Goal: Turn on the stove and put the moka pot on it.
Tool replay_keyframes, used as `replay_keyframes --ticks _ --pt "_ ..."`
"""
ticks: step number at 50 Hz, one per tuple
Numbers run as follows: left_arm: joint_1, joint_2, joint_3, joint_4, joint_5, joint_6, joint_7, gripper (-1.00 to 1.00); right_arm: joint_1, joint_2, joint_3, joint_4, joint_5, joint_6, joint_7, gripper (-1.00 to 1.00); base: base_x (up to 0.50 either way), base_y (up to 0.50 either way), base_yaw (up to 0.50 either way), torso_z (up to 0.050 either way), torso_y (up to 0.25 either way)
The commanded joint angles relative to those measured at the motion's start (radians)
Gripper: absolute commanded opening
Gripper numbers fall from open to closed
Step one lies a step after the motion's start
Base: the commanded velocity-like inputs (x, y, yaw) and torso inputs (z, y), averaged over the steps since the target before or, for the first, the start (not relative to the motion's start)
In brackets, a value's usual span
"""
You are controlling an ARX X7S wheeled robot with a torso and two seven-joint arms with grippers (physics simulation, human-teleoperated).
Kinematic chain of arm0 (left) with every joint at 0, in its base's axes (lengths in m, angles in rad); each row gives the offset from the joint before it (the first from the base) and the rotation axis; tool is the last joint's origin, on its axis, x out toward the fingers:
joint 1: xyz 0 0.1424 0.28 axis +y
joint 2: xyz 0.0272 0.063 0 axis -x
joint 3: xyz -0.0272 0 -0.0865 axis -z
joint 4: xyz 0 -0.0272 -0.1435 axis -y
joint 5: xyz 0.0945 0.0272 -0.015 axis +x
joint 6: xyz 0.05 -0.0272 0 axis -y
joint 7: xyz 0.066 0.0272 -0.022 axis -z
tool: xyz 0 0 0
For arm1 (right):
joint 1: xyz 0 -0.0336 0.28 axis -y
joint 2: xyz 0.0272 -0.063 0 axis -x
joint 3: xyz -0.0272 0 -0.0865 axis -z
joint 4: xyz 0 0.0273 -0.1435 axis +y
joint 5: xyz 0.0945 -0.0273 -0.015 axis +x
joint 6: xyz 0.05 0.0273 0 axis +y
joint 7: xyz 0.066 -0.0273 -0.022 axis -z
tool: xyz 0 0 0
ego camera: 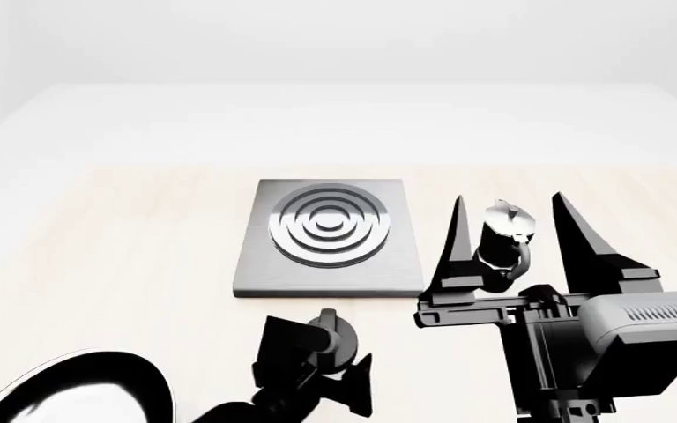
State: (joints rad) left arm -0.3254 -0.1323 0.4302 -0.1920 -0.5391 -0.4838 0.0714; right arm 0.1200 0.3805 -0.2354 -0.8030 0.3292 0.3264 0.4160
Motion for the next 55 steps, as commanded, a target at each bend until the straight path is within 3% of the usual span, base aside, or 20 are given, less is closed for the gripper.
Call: replay_keyframes --ticks 1,30,40,45,55 --pt "-0.005 0.004 0.015 -0.015 -0.005 0.004 0.004 1.0 -0.001 0.004 -0.001 0.001 0.004 -0.003 0.003 1.0 0.0 0.0 0.0 0.0 0.0" --pt "0.02 0.003 0.083 0.07 -0.032 -0.028 0.002 1.0 0.0 0.01 -0.009 -0.001 0.01 -0.007 0.013 1.0 0.0 0.0 0.0 0.0 0.0" --pt "-0.024 -0.021 0.05 0.161 -0.043 -0.049 -0.055 1.0 0.002 0.013 -0.009 0.002 0.016 -0.008 0.014 1.0 0.0 0.0 0.0 0.0 0.0" --pt "-0.046 -0.062 0.002 0.315 -0.059 -0.08 -0.128 1.0 -0.002 0.016 -0.009 0.007 0.015 -0.014 0.014 1.0 0.0 0.0 0.0 0.0 0.0" --pt "-0.07 -0.122 -0.055 0.424 -0.03 -0.073 -0.206 1.0 0.003 0.016 -0.015 0.01 0.016 -0.014 0.016 1.0 0.0 0.0 0.0 0.0 0.0"
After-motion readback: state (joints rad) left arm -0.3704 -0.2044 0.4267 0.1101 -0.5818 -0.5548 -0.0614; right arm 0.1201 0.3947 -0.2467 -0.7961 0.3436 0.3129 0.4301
